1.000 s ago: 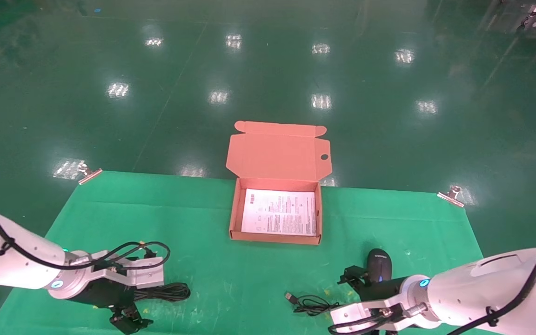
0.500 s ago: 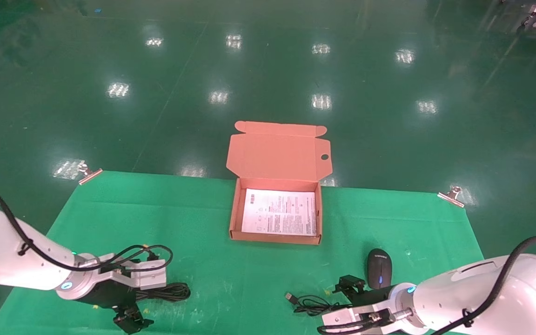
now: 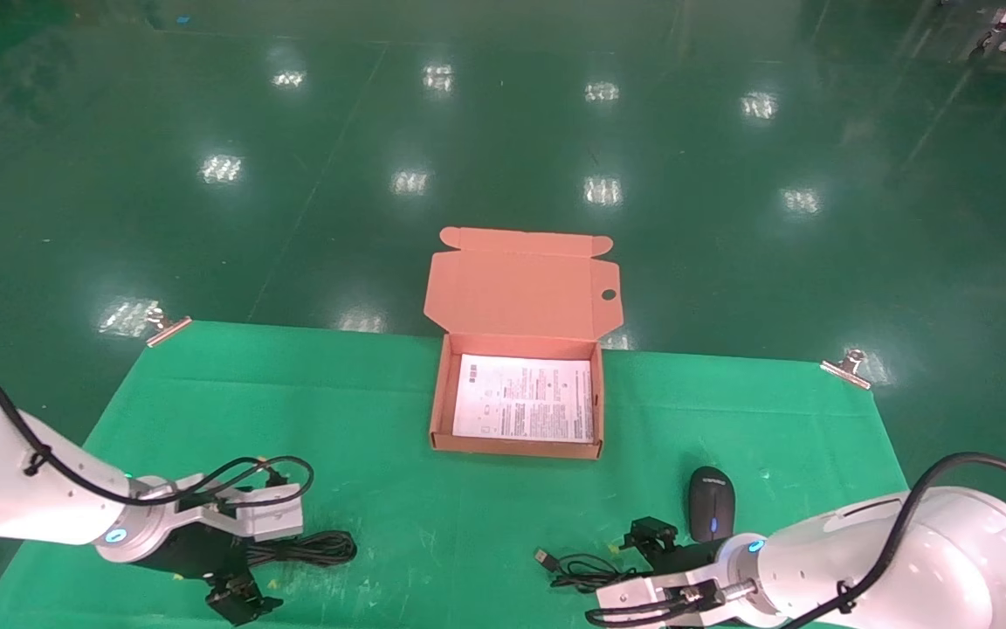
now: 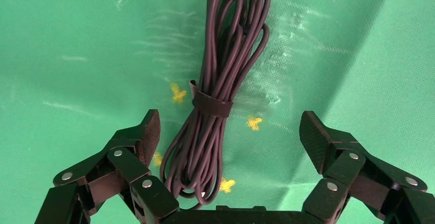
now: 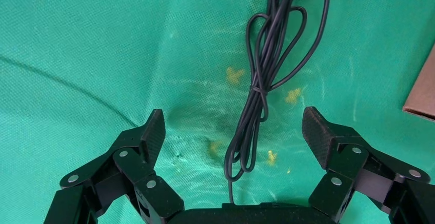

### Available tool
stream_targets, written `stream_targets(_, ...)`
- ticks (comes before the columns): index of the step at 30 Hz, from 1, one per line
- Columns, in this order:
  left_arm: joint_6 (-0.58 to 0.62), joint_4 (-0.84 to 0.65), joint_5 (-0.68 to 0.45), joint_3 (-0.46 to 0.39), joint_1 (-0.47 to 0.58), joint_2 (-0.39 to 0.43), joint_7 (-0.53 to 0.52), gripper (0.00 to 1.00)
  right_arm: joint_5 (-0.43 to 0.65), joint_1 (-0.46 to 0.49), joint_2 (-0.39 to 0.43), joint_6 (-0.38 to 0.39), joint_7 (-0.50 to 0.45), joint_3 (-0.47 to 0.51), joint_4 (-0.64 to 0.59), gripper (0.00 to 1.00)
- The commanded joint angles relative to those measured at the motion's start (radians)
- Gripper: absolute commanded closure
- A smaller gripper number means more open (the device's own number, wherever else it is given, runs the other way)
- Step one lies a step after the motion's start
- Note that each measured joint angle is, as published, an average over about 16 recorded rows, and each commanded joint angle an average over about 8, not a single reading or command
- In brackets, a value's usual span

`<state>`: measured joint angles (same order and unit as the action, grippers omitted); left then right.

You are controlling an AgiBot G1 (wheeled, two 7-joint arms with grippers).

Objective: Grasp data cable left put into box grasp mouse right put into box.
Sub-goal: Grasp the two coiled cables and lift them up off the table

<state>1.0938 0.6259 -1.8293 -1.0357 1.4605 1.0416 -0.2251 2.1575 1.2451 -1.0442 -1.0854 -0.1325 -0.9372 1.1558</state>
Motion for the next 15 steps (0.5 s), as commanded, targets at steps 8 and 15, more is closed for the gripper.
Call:
stream_targets(8,0.0,-0.004,0.002,0.001,0.001,0.001,0.001,1.0,0.001,-0.001,-0.001,0.004,0.001,0.0,-0.003,1.0)
stream_targets(15,0.001,0.001,0.002,0.001,0.001,0.0,-0.001,1.0,0.0,0.0,0.001,0.0,0.001,0.001,0.001,1.0)
